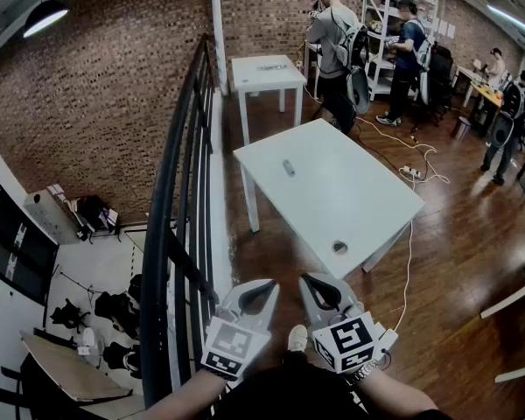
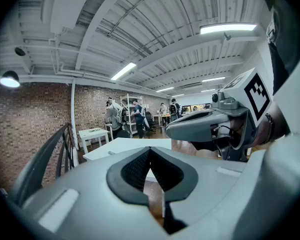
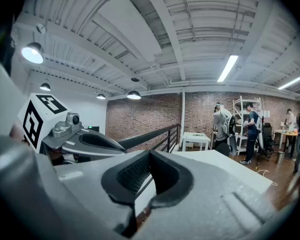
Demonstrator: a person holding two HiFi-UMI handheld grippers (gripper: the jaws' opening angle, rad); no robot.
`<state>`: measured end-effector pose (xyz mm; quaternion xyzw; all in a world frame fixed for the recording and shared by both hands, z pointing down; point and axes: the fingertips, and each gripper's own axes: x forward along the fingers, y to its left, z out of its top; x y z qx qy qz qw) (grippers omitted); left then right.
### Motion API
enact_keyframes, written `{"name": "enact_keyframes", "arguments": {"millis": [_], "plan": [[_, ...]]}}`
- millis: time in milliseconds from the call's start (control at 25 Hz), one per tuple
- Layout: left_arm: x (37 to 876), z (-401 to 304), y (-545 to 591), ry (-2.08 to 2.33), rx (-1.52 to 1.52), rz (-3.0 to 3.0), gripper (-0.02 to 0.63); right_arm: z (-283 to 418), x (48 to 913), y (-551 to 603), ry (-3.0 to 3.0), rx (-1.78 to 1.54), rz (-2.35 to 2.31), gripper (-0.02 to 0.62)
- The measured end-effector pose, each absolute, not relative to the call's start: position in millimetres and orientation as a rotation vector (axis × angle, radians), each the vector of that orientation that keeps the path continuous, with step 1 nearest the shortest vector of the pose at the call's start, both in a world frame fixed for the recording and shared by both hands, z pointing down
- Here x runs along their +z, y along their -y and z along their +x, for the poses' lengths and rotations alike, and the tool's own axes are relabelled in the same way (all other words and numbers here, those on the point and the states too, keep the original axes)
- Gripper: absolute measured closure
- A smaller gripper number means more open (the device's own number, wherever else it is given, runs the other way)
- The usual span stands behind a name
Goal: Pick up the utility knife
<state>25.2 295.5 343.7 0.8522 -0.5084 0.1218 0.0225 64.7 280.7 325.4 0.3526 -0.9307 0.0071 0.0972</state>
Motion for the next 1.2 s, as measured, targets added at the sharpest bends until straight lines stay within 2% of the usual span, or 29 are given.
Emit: {"name": "enact_keyframes", "arguments": {"millis": [1200], "plan": [[375, 42, -38, 1.612, 0.566, 2.527, 0.590, 89, 368, -30, 2.795, 0.191, 0.950, 0.603]]}}
